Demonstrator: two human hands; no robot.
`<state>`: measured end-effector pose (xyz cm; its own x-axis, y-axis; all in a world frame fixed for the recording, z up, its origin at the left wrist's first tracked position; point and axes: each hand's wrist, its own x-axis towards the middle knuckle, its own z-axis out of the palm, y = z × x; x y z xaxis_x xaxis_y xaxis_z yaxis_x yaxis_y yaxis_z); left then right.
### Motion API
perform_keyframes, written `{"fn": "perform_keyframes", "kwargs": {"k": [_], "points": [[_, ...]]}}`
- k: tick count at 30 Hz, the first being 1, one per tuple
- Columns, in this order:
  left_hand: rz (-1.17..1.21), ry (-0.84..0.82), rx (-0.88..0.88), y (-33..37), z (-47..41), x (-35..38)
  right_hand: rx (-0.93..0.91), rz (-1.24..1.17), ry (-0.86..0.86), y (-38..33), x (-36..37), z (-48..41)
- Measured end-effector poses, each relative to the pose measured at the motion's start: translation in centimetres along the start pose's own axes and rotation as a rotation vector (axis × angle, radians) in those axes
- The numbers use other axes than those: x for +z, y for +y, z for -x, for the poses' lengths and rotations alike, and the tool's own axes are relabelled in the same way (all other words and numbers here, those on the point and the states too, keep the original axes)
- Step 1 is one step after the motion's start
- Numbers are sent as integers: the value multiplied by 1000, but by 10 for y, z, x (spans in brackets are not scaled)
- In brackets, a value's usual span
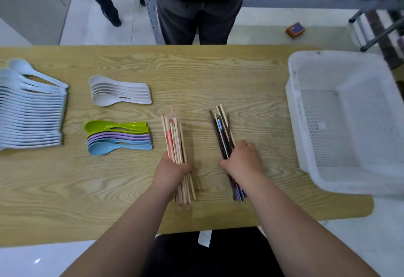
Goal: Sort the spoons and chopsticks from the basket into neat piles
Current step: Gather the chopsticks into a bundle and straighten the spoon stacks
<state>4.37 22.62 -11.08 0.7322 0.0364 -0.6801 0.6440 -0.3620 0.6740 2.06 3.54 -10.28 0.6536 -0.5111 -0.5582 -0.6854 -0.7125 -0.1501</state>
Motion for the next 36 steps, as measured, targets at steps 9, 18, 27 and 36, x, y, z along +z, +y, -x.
{"fn": "perform_keyframes", "kwargs": {"k": [9,18,27,36], "points": [[27,-92,17,-7,5,-17,10,-21,-8,-7,13,14],[102,-165,-25,-5,14,-38,36,28,2,-14,19,22],[149,-199,-27,2,18,-41,-5,-31,-65,-9,9,30],[183,-321,136,23,30,-8,26,-1130,-413,-30,-22,49]]}}
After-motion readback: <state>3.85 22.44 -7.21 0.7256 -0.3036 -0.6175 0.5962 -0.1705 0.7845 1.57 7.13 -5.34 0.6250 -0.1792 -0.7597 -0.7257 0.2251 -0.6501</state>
